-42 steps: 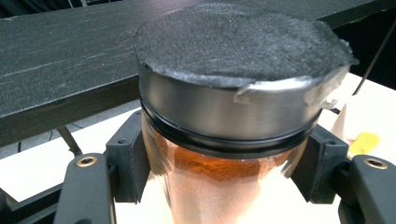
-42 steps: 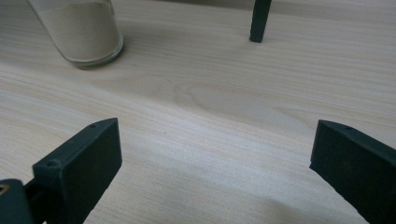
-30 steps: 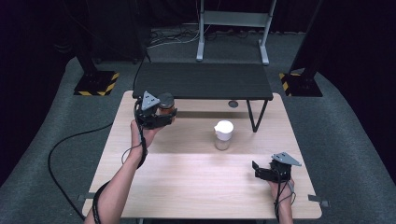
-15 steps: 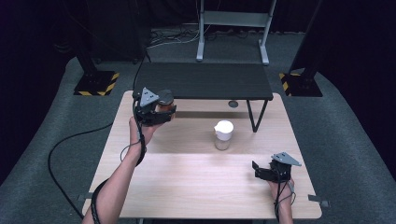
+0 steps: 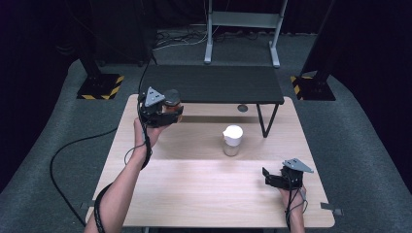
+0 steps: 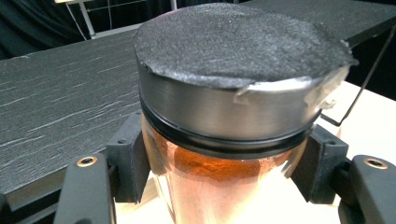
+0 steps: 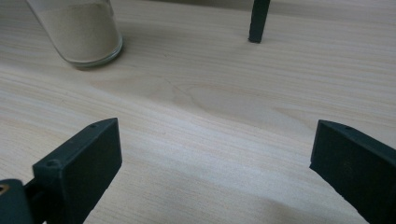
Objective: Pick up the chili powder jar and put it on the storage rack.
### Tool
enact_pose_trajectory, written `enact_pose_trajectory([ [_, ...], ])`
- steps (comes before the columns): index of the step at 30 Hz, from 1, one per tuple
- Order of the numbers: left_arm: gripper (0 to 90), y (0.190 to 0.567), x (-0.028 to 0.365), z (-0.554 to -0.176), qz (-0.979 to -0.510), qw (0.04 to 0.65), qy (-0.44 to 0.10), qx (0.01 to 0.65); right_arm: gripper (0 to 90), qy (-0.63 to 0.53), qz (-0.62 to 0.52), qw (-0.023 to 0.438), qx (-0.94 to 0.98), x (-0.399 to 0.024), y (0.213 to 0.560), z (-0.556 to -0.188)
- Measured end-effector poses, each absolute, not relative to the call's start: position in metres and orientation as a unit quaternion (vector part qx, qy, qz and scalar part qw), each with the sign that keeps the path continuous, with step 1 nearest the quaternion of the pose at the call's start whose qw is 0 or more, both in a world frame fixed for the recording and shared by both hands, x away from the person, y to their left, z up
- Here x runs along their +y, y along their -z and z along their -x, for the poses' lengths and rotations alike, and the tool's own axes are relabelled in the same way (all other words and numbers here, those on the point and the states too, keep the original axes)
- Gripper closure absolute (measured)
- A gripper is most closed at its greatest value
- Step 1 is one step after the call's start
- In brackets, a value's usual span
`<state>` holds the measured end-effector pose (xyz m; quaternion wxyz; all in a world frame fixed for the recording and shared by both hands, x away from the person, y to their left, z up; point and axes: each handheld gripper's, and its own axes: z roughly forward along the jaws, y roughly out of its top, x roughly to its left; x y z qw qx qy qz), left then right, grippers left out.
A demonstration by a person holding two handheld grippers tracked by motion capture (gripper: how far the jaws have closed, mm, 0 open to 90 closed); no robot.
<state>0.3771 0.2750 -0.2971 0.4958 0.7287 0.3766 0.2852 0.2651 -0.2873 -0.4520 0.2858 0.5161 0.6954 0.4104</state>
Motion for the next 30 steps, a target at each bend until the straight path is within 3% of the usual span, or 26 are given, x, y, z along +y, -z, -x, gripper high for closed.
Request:
enact_pose_trajectory([
  [30,31.8,0.277,0.274,-0.388,-0.734,0.499,-0.275,0.37,1.1,-0.411,-0.515,0.286,0.695,-0.288,0.452,-0.265],
])
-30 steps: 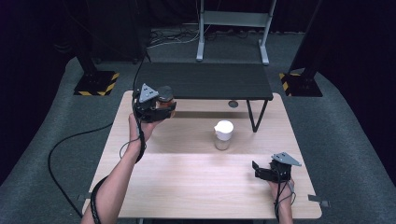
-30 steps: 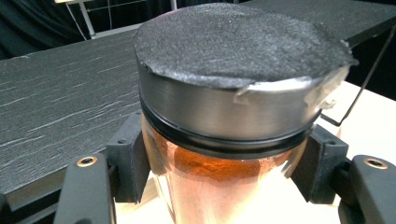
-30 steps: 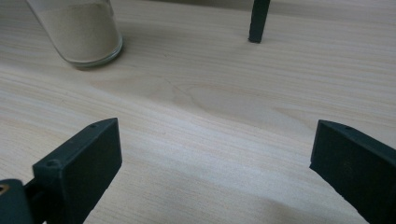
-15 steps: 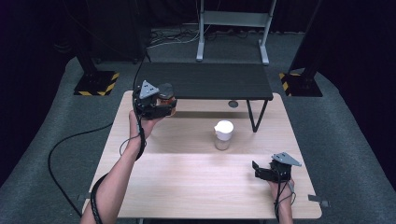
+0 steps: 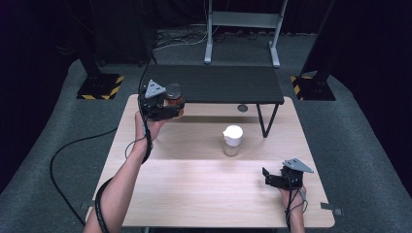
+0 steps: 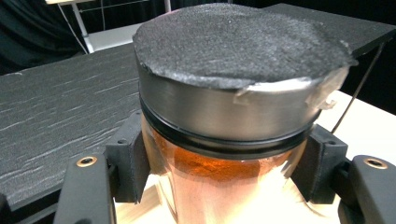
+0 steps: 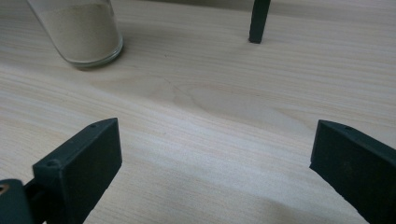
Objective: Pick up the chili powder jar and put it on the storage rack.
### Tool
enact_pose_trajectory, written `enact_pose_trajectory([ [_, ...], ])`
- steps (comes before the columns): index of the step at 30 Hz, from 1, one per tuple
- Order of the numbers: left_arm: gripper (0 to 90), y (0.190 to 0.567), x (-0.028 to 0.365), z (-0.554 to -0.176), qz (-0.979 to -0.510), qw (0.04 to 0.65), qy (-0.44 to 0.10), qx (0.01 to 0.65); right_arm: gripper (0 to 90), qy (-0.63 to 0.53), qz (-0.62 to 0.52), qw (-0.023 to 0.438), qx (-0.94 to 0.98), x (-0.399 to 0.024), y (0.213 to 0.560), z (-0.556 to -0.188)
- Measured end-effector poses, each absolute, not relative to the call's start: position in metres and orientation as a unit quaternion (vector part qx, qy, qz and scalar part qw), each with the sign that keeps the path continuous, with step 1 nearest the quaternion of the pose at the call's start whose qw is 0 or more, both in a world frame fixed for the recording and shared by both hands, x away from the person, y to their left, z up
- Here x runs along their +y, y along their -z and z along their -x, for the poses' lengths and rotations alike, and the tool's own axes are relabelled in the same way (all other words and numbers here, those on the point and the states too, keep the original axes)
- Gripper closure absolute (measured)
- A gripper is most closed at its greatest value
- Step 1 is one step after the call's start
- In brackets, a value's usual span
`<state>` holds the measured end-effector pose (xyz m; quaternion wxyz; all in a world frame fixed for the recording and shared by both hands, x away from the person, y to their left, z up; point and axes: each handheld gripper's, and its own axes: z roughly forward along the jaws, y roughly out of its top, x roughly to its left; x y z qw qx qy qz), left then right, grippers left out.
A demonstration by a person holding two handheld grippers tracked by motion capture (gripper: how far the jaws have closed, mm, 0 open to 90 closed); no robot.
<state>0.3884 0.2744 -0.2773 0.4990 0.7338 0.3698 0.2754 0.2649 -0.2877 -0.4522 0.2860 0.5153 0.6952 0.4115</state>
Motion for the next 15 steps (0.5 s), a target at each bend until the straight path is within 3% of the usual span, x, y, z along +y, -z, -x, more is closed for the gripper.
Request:
enact_pose_trajectory([
  [15,31.9,0.2686,0.2716,-0.3931,-0.733,0.5,-0.277,0.368,1.1,-0.413,-0.515,0.285,0.695,-0.2884,0.4523,-0.2649],
])
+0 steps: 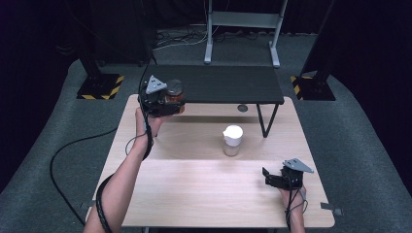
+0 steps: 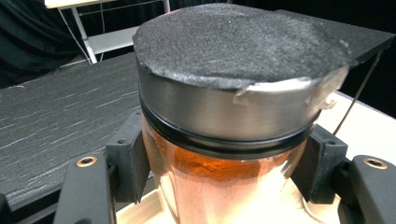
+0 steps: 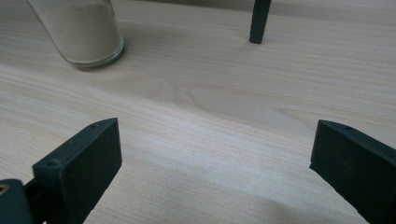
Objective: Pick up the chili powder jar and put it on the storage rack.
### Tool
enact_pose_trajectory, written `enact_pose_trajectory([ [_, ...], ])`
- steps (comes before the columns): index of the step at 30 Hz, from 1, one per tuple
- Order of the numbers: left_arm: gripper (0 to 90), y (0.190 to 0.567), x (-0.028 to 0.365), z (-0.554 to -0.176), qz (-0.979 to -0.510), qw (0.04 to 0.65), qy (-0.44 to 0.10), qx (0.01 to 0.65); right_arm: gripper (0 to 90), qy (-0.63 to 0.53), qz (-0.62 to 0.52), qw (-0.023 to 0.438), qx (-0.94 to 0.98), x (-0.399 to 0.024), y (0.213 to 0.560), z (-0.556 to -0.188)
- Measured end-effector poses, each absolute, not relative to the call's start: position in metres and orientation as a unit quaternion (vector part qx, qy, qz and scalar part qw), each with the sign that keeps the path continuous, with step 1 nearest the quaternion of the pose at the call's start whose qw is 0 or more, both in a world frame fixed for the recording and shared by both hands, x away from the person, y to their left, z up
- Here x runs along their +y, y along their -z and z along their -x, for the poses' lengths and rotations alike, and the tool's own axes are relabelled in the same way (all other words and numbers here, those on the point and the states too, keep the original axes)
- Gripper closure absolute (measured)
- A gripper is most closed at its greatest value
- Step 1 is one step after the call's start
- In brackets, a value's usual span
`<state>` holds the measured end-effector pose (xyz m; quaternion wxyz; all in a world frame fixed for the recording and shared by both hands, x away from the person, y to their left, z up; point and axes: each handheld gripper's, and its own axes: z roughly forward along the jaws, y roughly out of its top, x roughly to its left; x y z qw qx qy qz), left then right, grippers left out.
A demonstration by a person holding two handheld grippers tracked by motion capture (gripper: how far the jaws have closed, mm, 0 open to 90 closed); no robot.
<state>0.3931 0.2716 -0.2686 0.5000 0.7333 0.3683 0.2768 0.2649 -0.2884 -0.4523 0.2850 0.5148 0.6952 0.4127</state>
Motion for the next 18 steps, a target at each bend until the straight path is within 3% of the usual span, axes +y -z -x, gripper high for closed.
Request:
enact_pose_trajectory([
  [18,31.8,0.258,0.273,-0.396,-0.726,0.508,-0.283,0.367,1.1,-0.414,-0.515,0.285,0.694,-0.289,0.452,-0.265],
])
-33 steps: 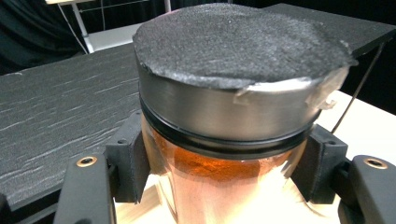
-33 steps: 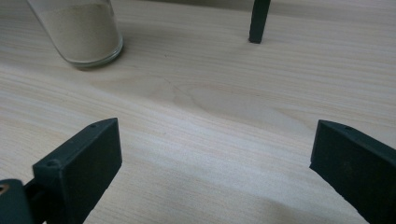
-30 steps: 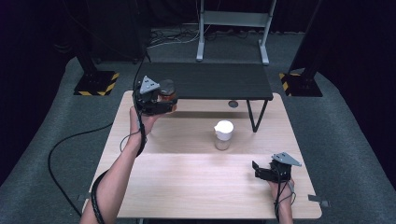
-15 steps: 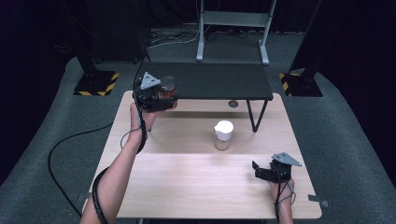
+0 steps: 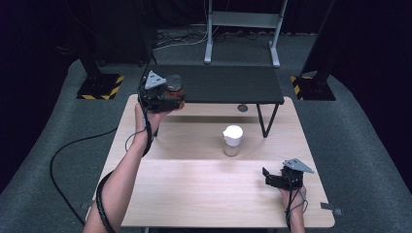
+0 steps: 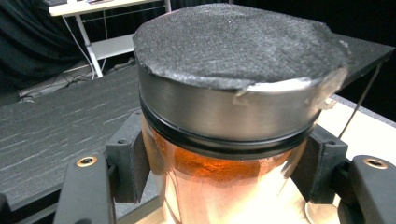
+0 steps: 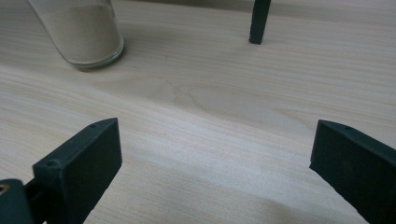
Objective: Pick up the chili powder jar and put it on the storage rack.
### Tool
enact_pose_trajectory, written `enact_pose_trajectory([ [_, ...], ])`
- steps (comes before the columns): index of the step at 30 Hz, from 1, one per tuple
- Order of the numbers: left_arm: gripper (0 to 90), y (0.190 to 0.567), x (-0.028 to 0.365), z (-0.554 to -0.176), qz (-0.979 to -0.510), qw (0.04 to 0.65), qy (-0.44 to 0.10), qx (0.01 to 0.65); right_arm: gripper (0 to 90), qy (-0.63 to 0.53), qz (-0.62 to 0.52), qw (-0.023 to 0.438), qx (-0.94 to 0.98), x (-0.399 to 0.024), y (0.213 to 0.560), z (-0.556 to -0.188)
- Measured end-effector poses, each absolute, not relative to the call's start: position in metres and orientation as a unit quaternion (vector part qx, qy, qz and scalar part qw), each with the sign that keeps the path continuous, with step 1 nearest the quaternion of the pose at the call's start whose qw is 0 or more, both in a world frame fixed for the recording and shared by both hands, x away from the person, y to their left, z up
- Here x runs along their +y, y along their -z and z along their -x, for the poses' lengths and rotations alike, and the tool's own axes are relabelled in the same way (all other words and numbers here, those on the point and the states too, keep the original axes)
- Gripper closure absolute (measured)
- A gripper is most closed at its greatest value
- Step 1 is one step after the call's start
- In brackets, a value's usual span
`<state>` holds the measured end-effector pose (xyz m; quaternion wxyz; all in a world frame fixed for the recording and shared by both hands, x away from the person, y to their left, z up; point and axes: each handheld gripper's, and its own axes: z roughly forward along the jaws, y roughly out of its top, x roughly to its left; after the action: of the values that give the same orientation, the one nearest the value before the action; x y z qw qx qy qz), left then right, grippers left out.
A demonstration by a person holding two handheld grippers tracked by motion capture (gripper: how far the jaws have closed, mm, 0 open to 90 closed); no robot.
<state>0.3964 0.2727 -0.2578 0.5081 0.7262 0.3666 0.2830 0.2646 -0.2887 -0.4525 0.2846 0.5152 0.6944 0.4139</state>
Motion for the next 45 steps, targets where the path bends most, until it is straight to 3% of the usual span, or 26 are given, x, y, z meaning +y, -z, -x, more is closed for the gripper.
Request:
enact_pose_trajectory([
  [45,31.8,0.247,0.263,-0.441,-0.729,0.481,-0.283,0.396,1.2,-0.415,-0.515,0.283,0.695,-0.289,0.453,-0.265],
])
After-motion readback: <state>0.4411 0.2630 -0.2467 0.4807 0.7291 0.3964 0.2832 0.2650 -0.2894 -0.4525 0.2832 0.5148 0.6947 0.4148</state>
